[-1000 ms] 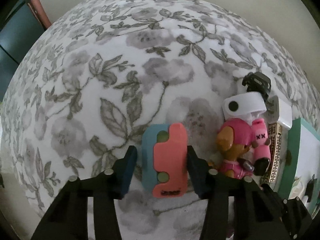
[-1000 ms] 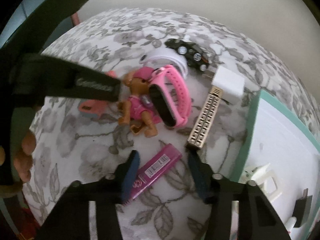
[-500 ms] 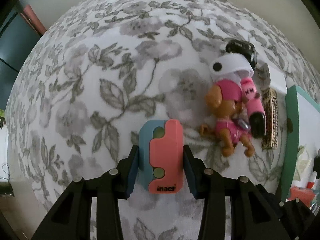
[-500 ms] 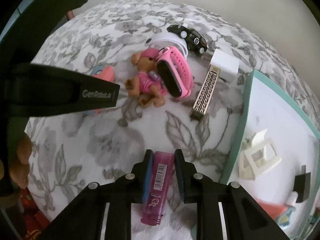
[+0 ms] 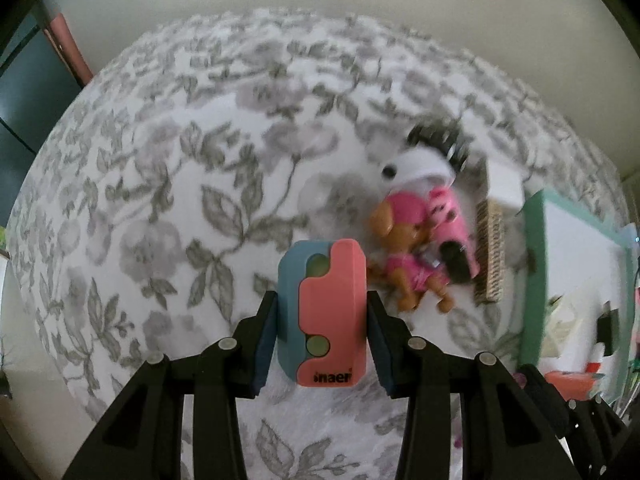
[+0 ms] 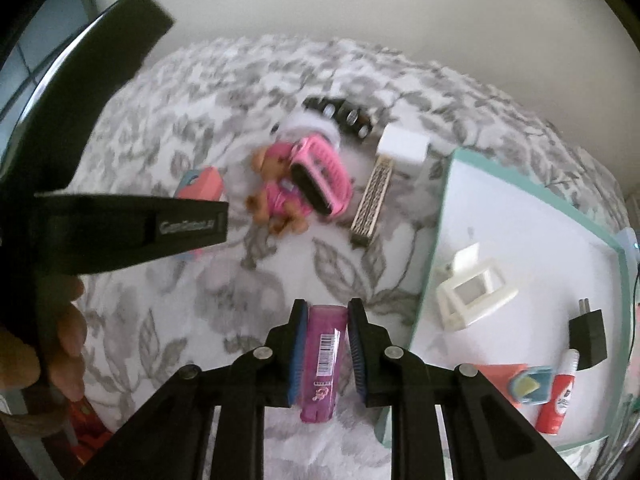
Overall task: Organize rigid objects
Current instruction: 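Release the pink-blue block in the tray with the left gripper while the right gripper drops the lip balm there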
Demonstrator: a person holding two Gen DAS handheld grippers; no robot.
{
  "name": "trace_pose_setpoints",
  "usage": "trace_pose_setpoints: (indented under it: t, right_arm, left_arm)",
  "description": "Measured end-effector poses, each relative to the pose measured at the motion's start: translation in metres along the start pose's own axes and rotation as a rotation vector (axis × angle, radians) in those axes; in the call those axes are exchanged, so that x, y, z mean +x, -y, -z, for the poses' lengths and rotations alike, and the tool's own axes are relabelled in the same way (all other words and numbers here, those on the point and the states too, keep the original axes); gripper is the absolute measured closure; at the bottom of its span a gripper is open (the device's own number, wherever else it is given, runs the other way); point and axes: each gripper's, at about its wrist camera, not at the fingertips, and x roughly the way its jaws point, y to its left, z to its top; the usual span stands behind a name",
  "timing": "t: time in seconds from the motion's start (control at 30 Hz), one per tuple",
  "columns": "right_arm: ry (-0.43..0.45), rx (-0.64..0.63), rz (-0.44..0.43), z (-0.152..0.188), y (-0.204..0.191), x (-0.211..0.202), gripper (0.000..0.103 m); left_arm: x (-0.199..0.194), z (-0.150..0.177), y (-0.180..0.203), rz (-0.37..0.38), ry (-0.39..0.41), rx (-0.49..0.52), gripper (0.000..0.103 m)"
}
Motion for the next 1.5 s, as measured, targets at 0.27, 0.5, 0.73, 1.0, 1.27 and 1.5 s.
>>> trace_pose_setpoints:
  t: [0.27,0.5,0.73,1.0,1.27,1.5]
  right_arm:
    - [0.160,0.085,-0.020,-0.015,0.017,-0.036,0.085]
    - [0.227,0.139,-0.024,-0.020,0.031,-0.050,0.086]
    - [0.219,0.153,-0.018,-0.020,0.036,-0.047,0.087]
    - [0.276,0.223,-0.028,-0.020,0.054,-0.065,0.087]
    - [0.333,0.372,0.112,-0.009,0.105,-0.094,0.087]
    - [0.314,0.493,0.268,0.012,0.150,-0.099,0.087]
  left_arm:
    - [-0.037,-0.022,0.004,0.044,0.127,0.006,0.059]
    - [-0.051,-0.029,0.014,0.056,0.176,0.047,0.059]
    - [-0.050,-0.029,0.018,0.060,0.177,0.064,0.059]
    - [-0.054,-0.025,0.030,0.113,0.187,0.071,0.059]
    - [-0.069,-0.011,0.084,0.196,0.212,0.198,0.059]
    - [-0.078,0.009,0.139,0.264,0.234,0.339,0.059]
